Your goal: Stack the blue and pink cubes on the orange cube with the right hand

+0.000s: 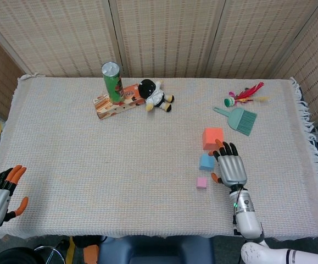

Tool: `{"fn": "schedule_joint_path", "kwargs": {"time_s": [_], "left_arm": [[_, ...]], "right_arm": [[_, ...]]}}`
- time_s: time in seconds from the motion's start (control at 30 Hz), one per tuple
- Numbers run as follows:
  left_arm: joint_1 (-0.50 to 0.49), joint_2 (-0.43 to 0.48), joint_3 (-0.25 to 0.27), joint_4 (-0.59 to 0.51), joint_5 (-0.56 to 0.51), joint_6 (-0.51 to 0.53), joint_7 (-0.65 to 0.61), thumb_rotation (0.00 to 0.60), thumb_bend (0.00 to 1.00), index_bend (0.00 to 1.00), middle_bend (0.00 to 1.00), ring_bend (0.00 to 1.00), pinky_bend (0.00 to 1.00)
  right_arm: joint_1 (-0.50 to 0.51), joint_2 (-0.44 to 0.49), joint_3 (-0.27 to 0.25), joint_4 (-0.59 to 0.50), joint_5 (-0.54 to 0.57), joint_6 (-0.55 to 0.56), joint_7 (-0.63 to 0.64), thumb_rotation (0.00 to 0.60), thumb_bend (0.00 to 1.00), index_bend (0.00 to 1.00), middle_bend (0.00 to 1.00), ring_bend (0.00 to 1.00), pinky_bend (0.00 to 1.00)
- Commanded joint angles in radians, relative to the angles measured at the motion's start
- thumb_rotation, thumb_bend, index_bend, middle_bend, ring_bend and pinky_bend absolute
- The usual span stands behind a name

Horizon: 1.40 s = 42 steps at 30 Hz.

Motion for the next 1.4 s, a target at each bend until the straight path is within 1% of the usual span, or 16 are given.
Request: {"fn": "schedule_joint_path", "kwargs": {"time_s": [0.03, 0.13, 0.27, 0.4, 0.7, 0.83, 1.1, 1.23, 1.4], "left_arm": [[-0.002, 0.010, 0.004, -0.001, 0.010, -0.002, -0.026, 0.600, 0.44, 0.00, 0.00, 0.00, 0.08], [-0.003, 0.017, 0.007, 0.002, 0.021, -0.001, -0.055, 0.600, 0.44, 0.00, 0.00, 0.00, 0.08], [-0.003, 0.025, 0.013, 0.004, 0.034, 0.002, -0.080, 0.600, 0.44, 0.00, 0.00, 0.00, 0.08], [-0.001, 0.032, 0.017, 0.003, 0.043, 0.007, -0.098, 0.600, 0.44, 0.00, 0.00, 0.00, 0.09], [-0.002, 0.038, 0.015, 0.007, 0.035, 0.003, -0.113, 0.600, 0.44, 0.01, 0.00, 0.00, 0.09], [-0.004, 0.038, 0.015, 0.009, 0.032, -0.003, -0.117, 0.600, 0.44, 0.01, 0.00, 0.00, 0.09], [-0.006, 0.038, 0.014, 0.011, 0.028, -0.007, -0.120, 0.600, 0.44, 0.01, 0.00, 0.00, 0.09], [-0.005, 0.038, 0.014, 0.010, 0.028, -0.004, -0.117, 0.600, 0.44, 0.01, 0.00, 0.00, 0.09], [-0.004, 0.038, 0.014, 0.010, 0.027, -0.005, -0.113, 0.600, 0.44, 0.01, 0.00, 0.00, 0.09]], "right_arm": [[0.025, -0.051, 0.013, 0.021, 0.054, 0.056, -0.057, 0.600, 0.16, 0.32, 0.00, 0.00, 0.00], [0.037, -0.093, 0.023, 0.048, 0.084, 0.100, -0.085, 0.600, 0.16, 0.31, 0.00, 0.00, 0.00], [0.053, -0.128, 0.033, 0.083, 0.123, 0.114, -0.100, 0.600, 0.16, 0.30, 0.00, 0.00, 0.00], [0.073, -0.156, 0.043, 0.117, 0.162, 0.107, -0.108, 0.600, 0.16, 0.28, 0.00, 0.00, 0.00], [0.114, -0.205, 0.057, 0.186, 0.214, 0.082, -0.110, 0.600, 0.16, 0.29, 0.00, 0.00, 0.00], [0.126, -0.217, 0.055, 0.208, 0.229, 0.075, -0.112, 0.600, 0.16, 0.33, 0.00, 0.00, 0.00], [0.134, -0.232, 0.050, 0.227, 0.214, 0.101, -0.099, 0.600, 0.16, 0.49, 0.00, 0.00, 0.00], [0.134, -0.227, 0.046, 0.221, 0.203, 0.103, -0.086, 0.600, 0.16, 0.51, 0.00, 0.00, 0.00], [0.132, -0.187, 0.050, 0.172, 0.173, 0.104, -0.066, 0.600, 0.16, 0.52, 0.00, 0.00, 0.00]]}}
